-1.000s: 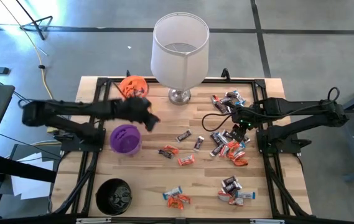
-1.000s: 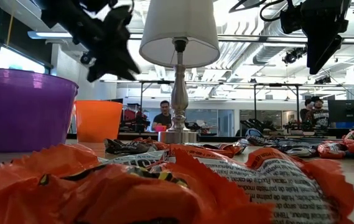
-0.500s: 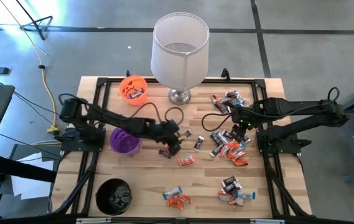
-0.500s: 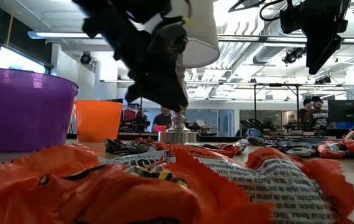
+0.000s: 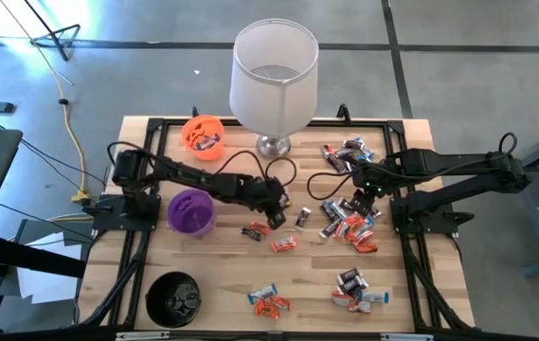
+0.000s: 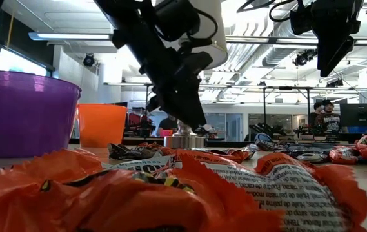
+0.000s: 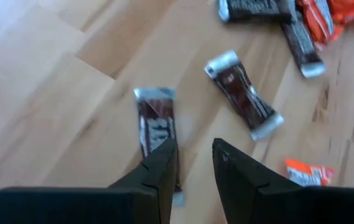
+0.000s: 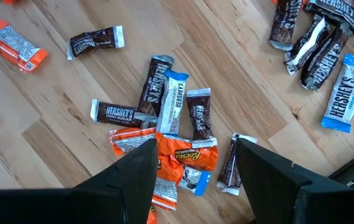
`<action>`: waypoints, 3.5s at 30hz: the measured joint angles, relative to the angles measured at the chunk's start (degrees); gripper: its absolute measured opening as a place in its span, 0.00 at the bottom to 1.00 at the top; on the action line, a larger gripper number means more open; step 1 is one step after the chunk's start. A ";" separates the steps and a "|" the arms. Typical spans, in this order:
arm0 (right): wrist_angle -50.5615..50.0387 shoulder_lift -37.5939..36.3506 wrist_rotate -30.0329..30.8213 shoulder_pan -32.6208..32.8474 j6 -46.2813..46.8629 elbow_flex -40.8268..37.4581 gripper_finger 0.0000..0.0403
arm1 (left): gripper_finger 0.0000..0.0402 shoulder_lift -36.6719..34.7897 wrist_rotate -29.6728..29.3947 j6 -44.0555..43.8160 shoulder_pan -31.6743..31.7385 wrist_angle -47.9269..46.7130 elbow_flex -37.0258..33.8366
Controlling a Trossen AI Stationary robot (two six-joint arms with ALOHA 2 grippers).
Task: Sort candy
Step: Put the brown chocolate into the purple bucket
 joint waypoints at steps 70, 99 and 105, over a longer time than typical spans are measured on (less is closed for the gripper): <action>2.10 -0.02 0.00 -0.01 -0.01 0.02 0.52 | 0.14 -16.43 -19.38 -54.95 -20.94 -78.24 4.85; 2.14 -0.01 0.00 0.00 0.00 0.02 0.52 | 0.26 -7.68 -11.09 13.74 -18.83 -46.74 5.09; 2.16 -0.01 -0.02 0.01 -0.01 0.02 0.52 | 0.26 -1.99 -10.65 17.89 -18.00 -41.21 5.07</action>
